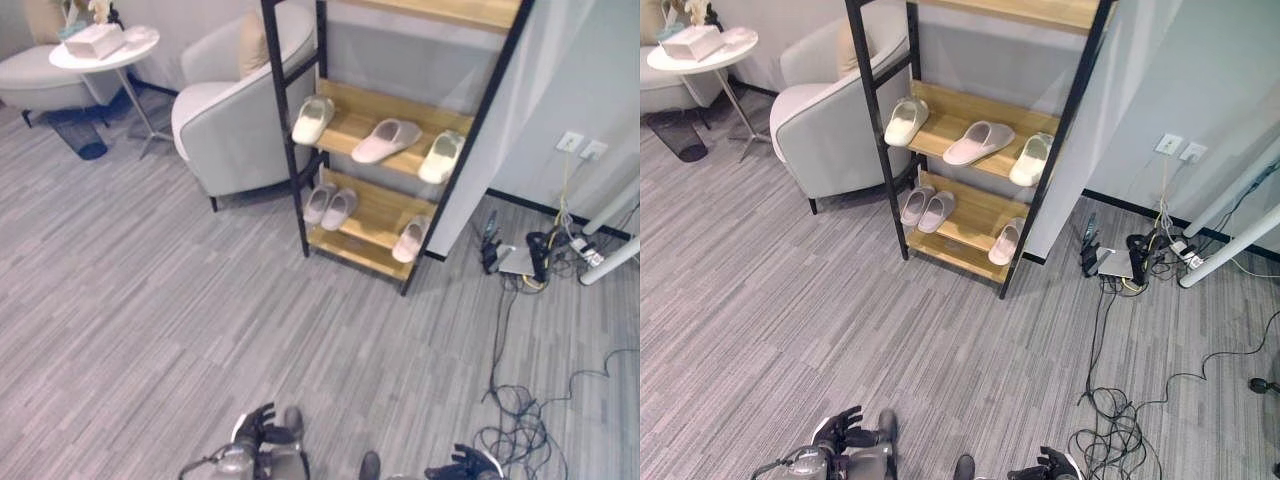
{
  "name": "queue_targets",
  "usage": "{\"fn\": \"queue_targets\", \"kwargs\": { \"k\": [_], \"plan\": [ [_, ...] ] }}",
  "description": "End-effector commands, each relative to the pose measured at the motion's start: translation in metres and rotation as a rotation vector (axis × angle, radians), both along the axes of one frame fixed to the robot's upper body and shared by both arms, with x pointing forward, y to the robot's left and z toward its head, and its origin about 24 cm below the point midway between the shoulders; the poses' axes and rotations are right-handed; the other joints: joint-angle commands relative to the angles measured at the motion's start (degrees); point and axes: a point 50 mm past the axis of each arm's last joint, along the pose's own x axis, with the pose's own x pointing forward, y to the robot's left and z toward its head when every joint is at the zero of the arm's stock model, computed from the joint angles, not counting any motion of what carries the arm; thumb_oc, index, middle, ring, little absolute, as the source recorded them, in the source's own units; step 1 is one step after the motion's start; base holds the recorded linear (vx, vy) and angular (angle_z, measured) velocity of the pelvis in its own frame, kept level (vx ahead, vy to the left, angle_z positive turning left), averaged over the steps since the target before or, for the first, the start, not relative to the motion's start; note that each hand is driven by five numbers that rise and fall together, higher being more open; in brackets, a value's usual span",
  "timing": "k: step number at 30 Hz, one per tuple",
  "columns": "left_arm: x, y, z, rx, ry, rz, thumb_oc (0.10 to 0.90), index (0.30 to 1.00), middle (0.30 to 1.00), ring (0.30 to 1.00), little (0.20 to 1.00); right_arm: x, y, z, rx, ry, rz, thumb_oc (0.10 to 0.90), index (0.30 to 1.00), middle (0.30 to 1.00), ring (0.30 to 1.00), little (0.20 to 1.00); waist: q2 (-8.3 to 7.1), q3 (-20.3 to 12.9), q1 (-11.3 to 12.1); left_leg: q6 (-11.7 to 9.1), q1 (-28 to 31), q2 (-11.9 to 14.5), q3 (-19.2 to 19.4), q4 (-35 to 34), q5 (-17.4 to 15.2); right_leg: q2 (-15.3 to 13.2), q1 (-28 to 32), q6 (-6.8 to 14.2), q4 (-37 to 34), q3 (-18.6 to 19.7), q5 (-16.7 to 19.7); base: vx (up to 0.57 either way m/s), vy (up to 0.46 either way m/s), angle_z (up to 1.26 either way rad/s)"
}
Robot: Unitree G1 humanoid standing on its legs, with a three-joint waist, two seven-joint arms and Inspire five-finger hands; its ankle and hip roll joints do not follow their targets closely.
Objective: Arrange the slippers neatly on the shoe rack.
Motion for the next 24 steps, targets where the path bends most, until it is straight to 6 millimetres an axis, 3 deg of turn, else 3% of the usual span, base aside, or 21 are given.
{"fn": "queue_targets", "kwargs": {
  "k": [1,5,6,7,8,9,12,13,15,16,17,20,24],
  "plan": [
    [-0.035,0.013,-0.009,0.042,0.086,-0.001,0.800,0.900,0.900,0.900,0.900,0.016,-0.001,0.007,0.002,-0.088,0.003,0.800,0.900,0.900,0.900,0.900,-2.81,-1.23,2.17,4.10,-1.42,-2.33,0.40,3.28,-0.40,0.80,1.42,4.59,6.68,5.34,-5.49,0.00,0.001,-0.52],
    [-0.035,0.013,-0.009,0.042,0.086,-0.001,0.800,0.900,0.900,0.900,0.900,0.016,-0.001,0.007,0.002,-0.088,0.003,0.800,0.900,0.900,0.900,0.900,-2.81,-1.23,2.17,4.10,-1.42,-2.33,0.40,3.28,-0.40,0.80,1.42,4.59,6.68,5.34,-5.49,0.07,0.045,-0.13],
    [-0.035,0.016,-0.008,0.040,0.080,0.017,0.800,0.900,0.900,0.900,0.900,0.018,0.003,0.007,0.009,-0.087,0.029,0.800,0.900,0.900,0.900,0.900,-3.53,-2.01,2.23,6.30,0.93,-4.21,0.43,3.98,-2.80,-0.70,-1.94,8.09,18.30,6.06,-1.58,0.49,0.281,0.12],
    [-0.031,0.014,-0.007,0.042,0.070,0.006,0.800,0.900,0.900,0.900,0.900,0.025,0.008,0.008,0.027,-0.107,0.043,0.800,0.900,0.900,0.900,0.900,-3.80,-1.39,1.18,8.36,3.95,-5.81,0.37,4.46,-5.51,-2.84,-6.24,10.85,27.75,6.84,5.16,0.95,0.436,-0.36],
    [-0.026,0.012,-0.006,0.037,0.057,-0.006,0.800,0.900,0.900,0.900,0.900,0.031,0.014,0.009,0.035,-0.122,0.071,0.800,0.900,0.900,0.900,0.900,-1.08,-1.09,-0.19,10.04,10.10,-6.28,-0.02,2.84,-8.82,-4.17,-13.66,10.44,34.55,3.88,8.45,0.66,0.254,-0.61],
    [-0.026,0.012,-0.006,0.037,0.057,-0.006,0.800,0.900,0.900,0.900,0.900,0.031,0.014,0.009,0.035,-0.121,0.072,0.800,0.900,0.900,0.900,0.900,-1.31,-0.86,-0.44,10.08,10.39,-6.61,-0.20,2.83,-8.94,-4.52,-13.46,10.50,35.01,3.72,7.95,0.59,0.176,-0.58],
    [-0.024,0.009,-0.006,0.026,0.049,-0.013,0.800,0.900,0.900,0.900,0.900,0.032,0.013,0.010,0.033,-0.126,0.073,0.800,0.900,0.900,0.900,0.900,-0.61,-0.49,-1.89,10.09,13.94,-7.62,-2.18,1.51,-10.40,-4.02,-17.29,8.98,30.89,2.54,5.21,0.35,0.008,0.09],
    [-0.025,0.006,-0.007,0.020,0.051,-0.030,0.800,0.900,0.900,0.900,0.900,0.031,0.010,0.010,0.029,-0.123,0.074,0.800,0.900,0.900,0.900,0.900,-0.66,-0.31,-3.01,9.82,16.16,-8.68,-3.39,1.36,-12.27,-3.84,-18.93,8.30,24.24,2.51,3.47,0.43,-0.046,0.50],
    [-0.023,0.006,-0.006,0.023,0.050,-0.031,0.800,0.900,0.900,0.900,0.900,0.030,0.008,0.010,0.023,-0.121,0.072,0.800,0.900,0.900,0.900,0.900,-1.33,0.13,-4.56,9.45,19.53,-9.94,-5.44,1.01,-14.47,-4.48,-23.27,8.15,15.62,2.67,5.97,0.57,-0.086,0.51],
    [-0.023,0.005,-0.006,0.021,0.049,-0.034,0.800,0.900,0.900,0.900,0.900,0.029,0.006,0.010,0.021,-0.114,0.071,0.800,0.900,0.900,0.900,0.900,-0.90,0.55,-5.35,9.04,21.09,-9.59,-6.33,1.02,-15.77,-4.46,-22.92,8.46,12.15,2.13,6.43,0.57,-0.127,0.35],
    [-0.023,0.005,-0.007,0.024,0.053,-0.048,0.800,0.900,0.900,0.900,0.900,0.023,0.003,0.008,0.013,-0.089,0.064,0.800,0.900,0.900,0.900,0.900,-1.49,0.58,-5.85,8.55,22.57,-10.29,-7.01,2.06,-17.92,-5.51,-23.13,9.02,9.60,1.70,7.58,0.36,-0.086,0.37],
    [-0.026,0.003,-0.008,0.030,0.064,-0.068,0.800,0.900,0.900,0.900,0.900,0.015,0.000,0.006,0.011,-0.072,0.053,0.800,0.900,0.900,0.900,0.900,-1.84,0.02,-5.98,8.02,23.13,-10.75,-7.51,4.31,-19.30,-5.65,-21.57,8.31,9.54,1.67,8.51,0.23,-0.065,0.39],
    [-0.031,0.001,-0.010,0.026,0.080,-0.082,0.800,0.900,0.900,0.900,0.900,0.003,-0.007,0.005,0.003,-0.049,0.006,0.800,0.900,0.900,0.900,0.900,-1.83,-0.90,-6.30,3.29,18.98,-6.96,-4.10,16.74,-13.56,-4.88,-16.74,5.91,8.38,0.10,7.31,0.23,-0.101,0.60]
  ]
}}
